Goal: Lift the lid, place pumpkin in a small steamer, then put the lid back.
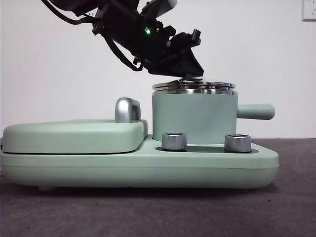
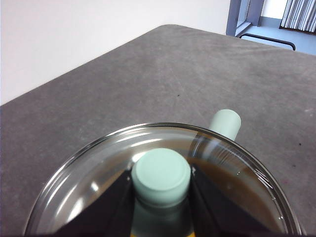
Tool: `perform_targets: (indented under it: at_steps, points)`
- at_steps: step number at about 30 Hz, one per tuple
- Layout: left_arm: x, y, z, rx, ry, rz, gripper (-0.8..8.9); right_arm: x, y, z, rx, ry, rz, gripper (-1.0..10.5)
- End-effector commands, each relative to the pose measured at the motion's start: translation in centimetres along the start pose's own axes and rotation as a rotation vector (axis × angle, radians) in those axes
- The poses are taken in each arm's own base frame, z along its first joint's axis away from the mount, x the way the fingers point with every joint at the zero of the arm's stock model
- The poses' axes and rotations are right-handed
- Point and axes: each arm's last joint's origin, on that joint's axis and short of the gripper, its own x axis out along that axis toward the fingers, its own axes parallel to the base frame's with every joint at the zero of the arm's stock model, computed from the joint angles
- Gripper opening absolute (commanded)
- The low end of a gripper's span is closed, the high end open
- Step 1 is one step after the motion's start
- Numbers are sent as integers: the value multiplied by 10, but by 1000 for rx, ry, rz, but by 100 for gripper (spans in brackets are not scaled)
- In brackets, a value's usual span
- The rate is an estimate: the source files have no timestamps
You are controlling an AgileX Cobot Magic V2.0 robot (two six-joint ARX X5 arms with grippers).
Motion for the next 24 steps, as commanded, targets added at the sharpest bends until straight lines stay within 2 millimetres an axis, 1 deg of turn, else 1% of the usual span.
perform_targets:
  at_steps: [1,13,19,22,24]
  points:
    - [4,-3,6,10,-39,-10,10,-1,1,2,6,-11,-1,360]
    - [4,-4,2,-18,10,-25,10,-1,0,2,5,-14,-19,360]
    - [5,-13,0,-20,38,-48,10,-1,0,3,5,-22,-22,360]
    - [2,-13,1,-22,50,-39,10,-1,0,3,6,-21,-22,360]
    - [-3,-9,6,-17,39,-26,10,-1,0,3,6,-21,-22,360]
